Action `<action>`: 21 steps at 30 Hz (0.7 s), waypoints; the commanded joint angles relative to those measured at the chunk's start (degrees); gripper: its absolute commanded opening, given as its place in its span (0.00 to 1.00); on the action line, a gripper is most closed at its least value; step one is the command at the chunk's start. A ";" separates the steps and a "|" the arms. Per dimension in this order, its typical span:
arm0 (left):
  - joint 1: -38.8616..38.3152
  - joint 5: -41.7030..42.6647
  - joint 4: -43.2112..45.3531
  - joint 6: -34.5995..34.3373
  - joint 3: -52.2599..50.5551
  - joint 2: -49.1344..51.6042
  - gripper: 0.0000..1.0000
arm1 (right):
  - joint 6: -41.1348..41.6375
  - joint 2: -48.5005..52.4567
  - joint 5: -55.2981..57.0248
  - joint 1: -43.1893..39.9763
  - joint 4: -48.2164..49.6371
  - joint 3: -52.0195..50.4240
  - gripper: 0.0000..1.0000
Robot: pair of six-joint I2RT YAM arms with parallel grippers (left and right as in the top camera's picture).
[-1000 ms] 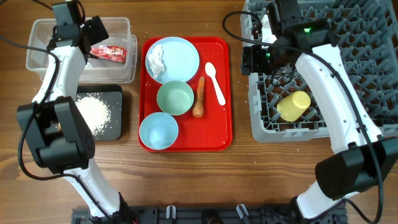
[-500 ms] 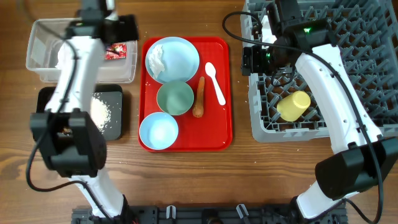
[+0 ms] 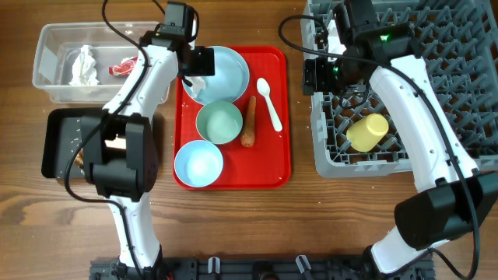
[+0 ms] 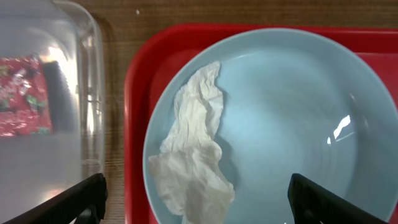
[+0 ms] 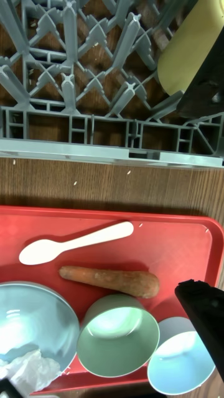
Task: Sort waste into correct bins and load items into the dishwasher rack
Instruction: 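Move the left gripper back toward the tissue on the plate, then grasp the white tissue with the left gripper and drop it into the clear bin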
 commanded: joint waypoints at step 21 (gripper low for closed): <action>-3.48 -1.29 4.61 -1.49 -6.05 3.74 0.40 | -0.33 0.76 1.16 0.13 -0.22 0.48 0.87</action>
